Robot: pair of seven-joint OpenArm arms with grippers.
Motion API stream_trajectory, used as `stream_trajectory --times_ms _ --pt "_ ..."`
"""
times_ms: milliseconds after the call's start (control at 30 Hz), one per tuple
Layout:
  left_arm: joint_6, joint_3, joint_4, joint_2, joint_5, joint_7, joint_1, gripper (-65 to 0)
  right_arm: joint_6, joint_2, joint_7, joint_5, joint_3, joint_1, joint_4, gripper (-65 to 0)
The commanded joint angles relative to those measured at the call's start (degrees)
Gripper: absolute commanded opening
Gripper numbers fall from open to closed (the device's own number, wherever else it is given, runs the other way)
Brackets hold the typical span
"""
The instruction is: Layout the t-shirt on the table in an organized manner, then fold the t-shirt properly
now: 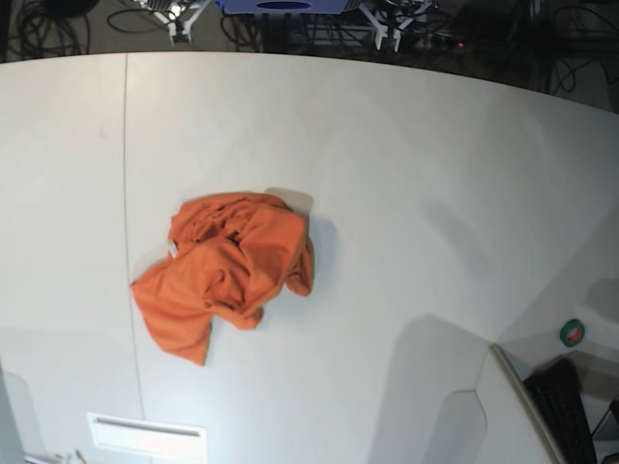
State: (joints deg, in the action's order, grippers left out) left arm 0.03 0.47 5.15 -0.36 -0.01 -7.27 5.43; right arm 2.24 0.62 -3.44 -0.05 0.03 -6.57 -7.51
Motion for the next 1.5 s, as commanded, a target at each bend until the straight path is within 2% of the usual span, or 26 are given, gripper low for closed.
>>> stream_trajectory --times_ms 0,100,167,200,700,867,967,1067,1467 --pt "0.27 0.1 0.0 -0.12 0.23 -0.25 0.68 -23.5 0.27 -0.14 -0.21 0.1 0.19 -0.25 -0.1 -65.0" --pt "0.27 0.1 0.0 -0.12 0.23 -0.34 0.94 -41.1 0.27 -0.14 -0.21 0.1 0.01 -0.25 -0.1 -65.0" --pt "0.27 0.1 0.0 -0.12 0.14 -0.34 0.94 -59.9 0.27 -0.23 -0.21 0.01 -0.08 -0.25 -0.1 -65.0" --pt "0.27 0.1 0.0 -0.12 -0.12 -0.34 0.94 -65.0 0.27 -0.23 -0.21 0.01 -0.08 -0.25 -0.1 -65.0" --pt "0.27 0.19 0.0 -0.3 0.32 -0.25 1.73 -65.0 0.27 -1.02 0.23 -0.17 0.01 -0.42 -0.1 -65.0" --pt "0.27 0.19 1.58 -2.32 0.41 -0.34 4.37 -65.0 0.35 -1.28 0.23 0.1 0.19 -4.82 -2.73 -65.0" --pt "0.27 0.19 8.87 -4.34 0.41 -0.25 9.91 -65.0 0.35 -1.46 1.46 0.1 0.19 -9.92 -9.33 -65.0" --pt "0.27 0.19 18.02 -6.28 0.41 -0.07 16.59 -65.0 0.35 -1.46 6.48 0.1 0.19 -15.54 -18.91 -65.0" --pt "0.27 0.19 53.8 -13.49 -0.3 0.1 40.41 -65.0 0.18 -1.37 23.0 0.19 0.27 -41.92 -70.25 -65.0"
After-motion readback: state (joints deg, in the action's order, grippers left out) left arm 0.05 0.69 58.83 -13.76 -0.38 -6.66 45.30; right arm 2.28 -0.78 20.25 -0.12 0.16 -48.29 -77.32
